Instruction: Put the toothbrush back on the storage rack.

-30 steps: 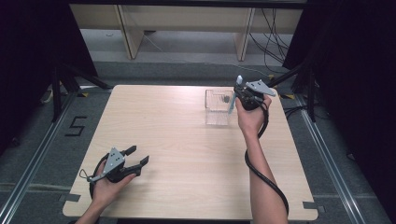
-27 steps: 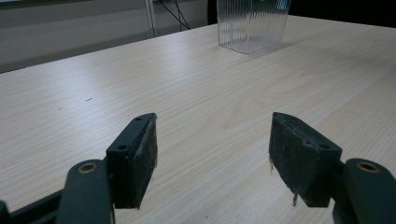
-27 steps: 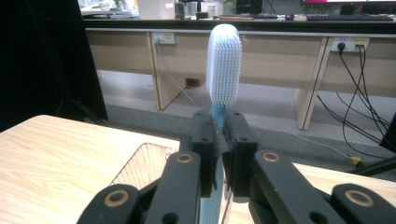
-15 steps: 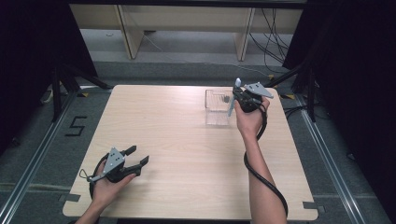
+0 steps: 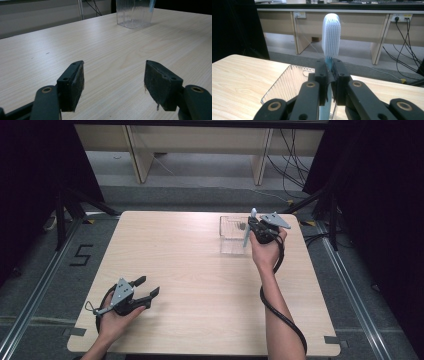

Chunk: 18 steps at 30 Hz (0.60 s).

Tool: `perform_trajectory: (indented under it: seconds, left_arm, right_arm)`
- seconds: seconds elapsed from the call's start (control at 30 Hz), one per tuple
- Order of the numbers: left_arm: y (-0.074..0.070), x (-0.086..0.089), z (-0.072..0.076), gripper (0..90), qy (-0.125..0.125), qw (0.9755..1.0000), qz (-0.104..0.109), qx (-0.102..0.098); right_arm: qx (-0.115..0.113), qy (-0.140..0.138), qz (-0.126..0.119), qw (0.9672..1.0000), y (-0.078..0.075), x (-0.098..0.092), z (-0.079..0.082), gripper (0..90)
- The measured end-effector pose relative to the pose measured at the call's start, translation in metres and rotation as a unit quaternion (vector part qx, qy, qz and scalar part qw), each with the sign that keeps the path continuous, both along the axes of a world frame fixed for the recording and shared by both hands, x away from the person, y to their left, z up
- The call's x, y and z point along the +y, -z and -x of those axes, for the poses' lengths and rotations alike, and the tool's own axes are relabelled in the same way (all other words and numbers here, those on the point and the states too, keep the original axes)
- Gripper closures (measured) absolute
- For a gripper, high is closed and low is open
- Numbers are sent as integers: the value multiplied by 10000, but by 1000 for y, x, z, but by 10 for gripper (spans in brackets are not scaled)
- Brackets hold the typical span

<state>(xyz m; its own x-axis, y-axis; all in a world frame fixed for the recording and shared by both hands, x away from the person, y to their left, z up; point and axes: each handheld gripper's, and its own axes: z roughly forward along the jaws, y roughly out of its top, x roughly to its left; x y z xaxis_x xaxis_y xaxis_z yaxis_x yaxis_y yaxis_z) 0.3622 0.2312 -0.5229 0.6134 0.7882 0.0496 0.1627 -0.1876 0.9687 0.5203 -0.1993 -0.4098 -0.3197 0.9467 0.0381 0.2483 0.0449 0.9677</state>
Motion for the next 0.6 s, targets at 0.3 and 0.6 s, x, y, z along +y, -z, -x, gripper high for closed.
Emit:
perform_trajectory:
  seconds: [0.3,0.6]
  left_arm:
    - [0,0,0,321,-2,10000,1,1]
    - [0,0,0,320,-4,10000,2,3]
  right_arm:
    - [30,28,-7,10000,5,0,1,845]
    - [121,28,-55,9999,12,1,1,845]
